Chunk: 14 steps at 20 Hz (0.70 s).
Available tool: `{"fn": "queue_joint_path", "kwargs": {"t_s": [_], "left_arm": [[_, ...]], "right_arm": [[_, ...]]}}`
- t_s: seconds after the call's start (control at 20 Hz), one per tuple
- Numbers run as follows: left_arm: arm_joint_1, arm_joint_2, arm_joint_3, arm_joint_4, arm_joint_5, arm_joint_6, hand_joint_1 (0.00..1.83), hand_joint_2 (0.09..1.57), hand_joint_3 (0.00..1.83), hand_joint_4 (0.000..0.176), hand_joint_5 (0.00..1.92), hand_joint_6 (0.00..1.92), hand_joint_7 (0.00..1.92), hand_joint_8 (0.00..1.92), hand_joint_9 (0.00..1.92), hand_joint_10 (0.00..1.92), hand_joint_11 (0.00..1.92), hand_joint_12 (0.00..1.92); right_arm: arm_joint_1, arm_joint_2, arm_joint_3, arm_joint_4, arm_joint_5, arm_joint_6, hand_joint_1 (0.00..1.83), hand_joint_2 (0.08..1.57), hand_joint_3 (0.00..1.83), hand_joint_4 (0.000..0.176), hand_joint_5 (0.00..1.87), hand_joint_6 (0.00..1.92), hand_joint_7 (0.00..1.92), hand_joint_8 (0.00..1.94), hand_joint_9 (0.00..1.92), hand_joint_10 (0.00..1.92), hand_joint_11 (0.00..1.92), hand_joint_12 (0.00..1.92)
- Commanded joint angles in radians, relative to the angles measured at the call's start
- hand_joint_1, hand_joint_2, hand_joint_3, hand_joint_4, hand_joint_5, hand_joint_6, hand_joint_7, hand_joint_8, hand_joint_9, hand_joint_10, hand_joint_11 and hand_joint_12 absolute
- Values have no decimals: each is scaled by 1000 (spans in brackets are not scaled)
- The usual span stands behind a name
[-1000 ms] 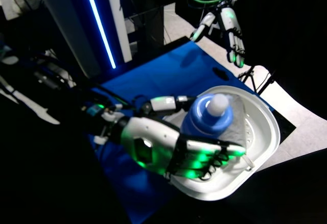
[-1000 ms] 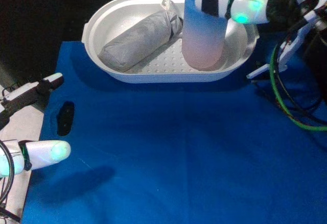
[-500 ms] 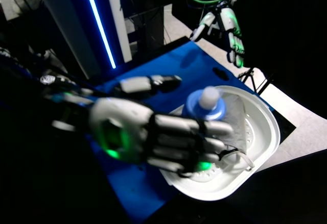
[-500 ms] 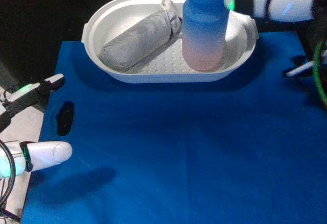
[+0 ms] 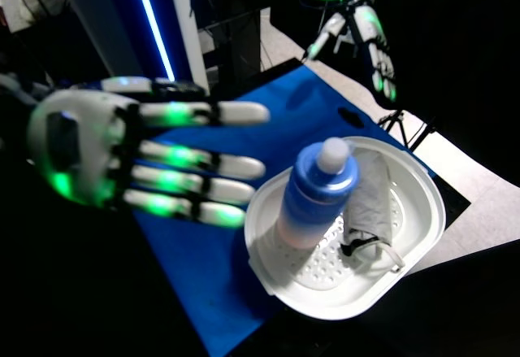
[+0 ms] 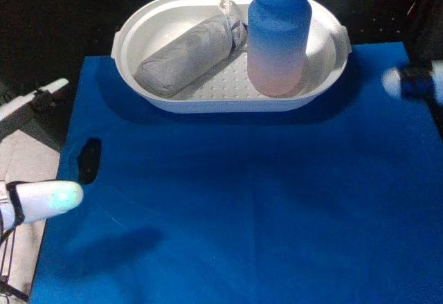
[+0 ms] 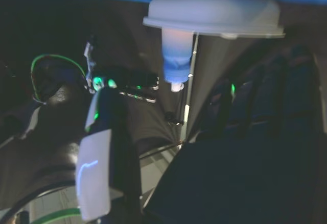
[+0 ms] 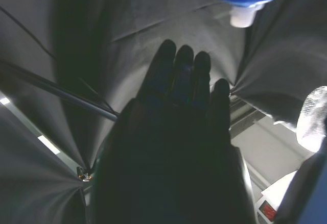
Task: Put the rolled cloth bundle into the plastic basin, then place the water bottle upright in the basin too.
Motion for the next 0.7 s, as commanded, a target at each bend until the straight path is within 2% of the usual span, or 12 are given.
{"fn": "queue_joint_path", "kwargs": {"t_s": [0.0, 0.05, 0.1, 0.2, 0.25, 0.35, 0.4, 0.5, 0.55, 0.6, 0.65], "left_arm": [[0, 16, -4, -6, -160, -9, 432, 869, 0, 173, 59, 9, 15, 1, 0, 0, 2, 1], [6, 27, -12, -7, -181, -9, 501, 864, 0, 176, 69, 9, 11, 2, 0, 0, 0, 0], [21, 40, -21, -13, -210, -9, 468, 909, 14, 176, 40, 0, 0, 0, 0, 0, 0, 0], [63, 58, -40, -42, -273, -9, 450, 932, 15, 176, 30, 3, 0, 0, 0, 0, 0, 0], [92, 65, -51, -64, -314, -9, 457, 915, 3, 176, 30, 2, 0, 0, 0, 0, 0, 0], [157, 68, -76, -130, -395, -9, 459, 927, 7, 176, 0, 0, 0, 0, 0, 0, 0, 0], [194, 69, -93, -167, -421, -9, 455, 929, 7, 176, 0, 0, 0, 0, 0, 0, 0, 0], [206, 69, -105, -174, -418, -10, 447, 918, 1, 176, 21, 8, 0, 0, 0, 0, 0, 0], [214, 68, -108, -179, -422, -10, 463, 924, 2, 176, 29, 8, 0, 0, 0, 0, 0, 0], [220, 68, -110, -185, -428, -10, 470, 934, 6, 176, 40, 10, 0, 0, 0, 0, 0, 0], [223, 68, -113, -192, -439, -10, 480, 952, 12, 176, 40, 8, 0, 0, 0, 0, 0, 0]], "right_arm": [[-19, 24, -26, 73, 192, -54, 726, 943, 6, 164, 49, 4, 202, 5, 121, 12, 1, 0], [-66, 54, -82, 127, 224, -154, 764, 984, 18, 134, 34, 0, 162, 0, 112, 5, 0, 0], [-118, 85, -131, 161, 259, -228, 765, 1006, 19, 84, 26, 0, 167, 2, 131, 10, 45, 20], [-210, 115, -180, 191, 313, -233, 693, 1027, 17, 85, 24, 1, 181, 4, 120, 1, 53, 27], [-261, 121, -200, 217, 339, -233, 674, 1056, 20, 97, 19, 0, 165, 0, 124, 2, 68, 36], [-370, 104, -228, 314, 414, -233, 667, 1119, 13, 89, 27, 3, 138, 0, 94, 0, 46, 33], [-440, 87, -238, 369, 462, -232, 682, 1149, 19, 96, 24, 1, 115, 0, 57, 0, 14, 20], [-498, 90, -268, 399, 497, -231, 695, 1188, 16, 80, 60, 8, 125, 3, 60, 3, 0, 2], [-515, 95, -277, 404, 507, -231, 725, 1197, 13, 93, 50, 2, 112, 0, 61, 2, 0, 0], [-520, 100, -282, 405, 510, -231, 749, 1200, 9, 124, 46, 1, 111, 0, 43, 0, 0, 0], [-520, 106, -283, 405, 511, -231, 747, 1212, 10, 130, 43, 0, 95, 0, 16, 0, 0, 0]]}}
